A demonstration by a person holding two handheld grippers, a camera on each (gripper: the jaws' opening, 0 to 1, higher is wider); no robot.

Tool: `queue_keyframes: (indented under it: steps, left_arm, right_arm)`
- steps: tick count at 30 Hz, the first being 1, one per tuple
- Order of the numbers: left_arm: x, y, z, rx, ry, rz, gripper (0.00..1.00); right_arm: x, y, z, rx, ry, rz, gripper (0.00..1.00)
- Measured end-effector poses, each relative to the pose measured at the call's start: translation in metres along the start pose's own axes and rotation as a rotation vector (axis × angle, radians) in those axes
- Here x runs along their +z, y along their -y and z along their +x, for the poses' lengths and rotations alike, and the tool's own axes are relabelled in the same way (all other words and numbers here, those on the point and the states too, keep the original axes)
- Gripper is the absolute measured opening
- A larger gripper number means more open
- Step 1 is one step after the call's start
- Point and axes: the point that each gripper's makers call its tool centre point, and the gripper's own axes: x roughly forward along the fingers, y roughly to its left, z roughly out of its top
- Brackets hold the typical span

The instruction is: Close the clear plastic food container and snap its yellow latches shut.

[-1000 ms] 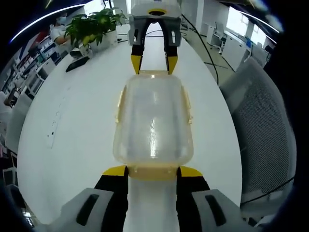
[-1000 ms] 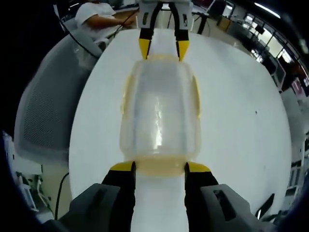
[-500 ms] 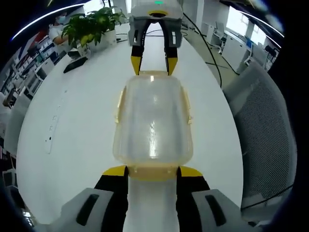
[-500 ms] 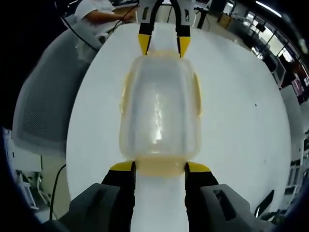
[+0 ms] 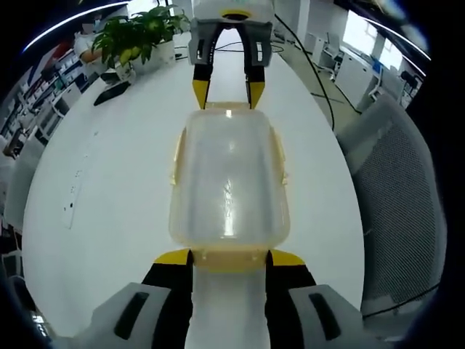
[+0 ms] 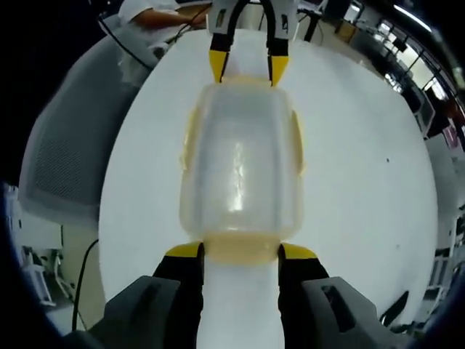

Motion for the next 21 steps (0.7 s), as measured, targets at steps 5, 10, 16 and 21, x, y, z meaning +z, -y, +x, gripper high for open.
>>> queue_keyframes:
  steps: [5,10,16,21]
  left_arm:
    - [0.0004,0.0002,0.0007,0.002,0.003,-0.002,0.33]
    - [-0.0003,0.0002,0.0016,0.011,0.011,0.001,0.33]
    - [0.0001,-0.0008,0.0015,0.023,0.032,0.001,0.34]
    - [0.0010,-0.0005,0.0008,0.030,0.048,-0.008,0.34]
  right_arm:
    - [-0.0017,-0.0001,0.0010,-0.003,-0.021,-0.018,0.37]
    - [-0.0036,-0.0003,0.0039,-0.008,-0.037,-0.032,0.37]
    - [-0.0052,0.0005,0.0059,-0.022,-0.049,-0.043,0.37]
    - [-0.0060,0.0011,0.0065,-0.038,-0.040,-0.030,0.37]
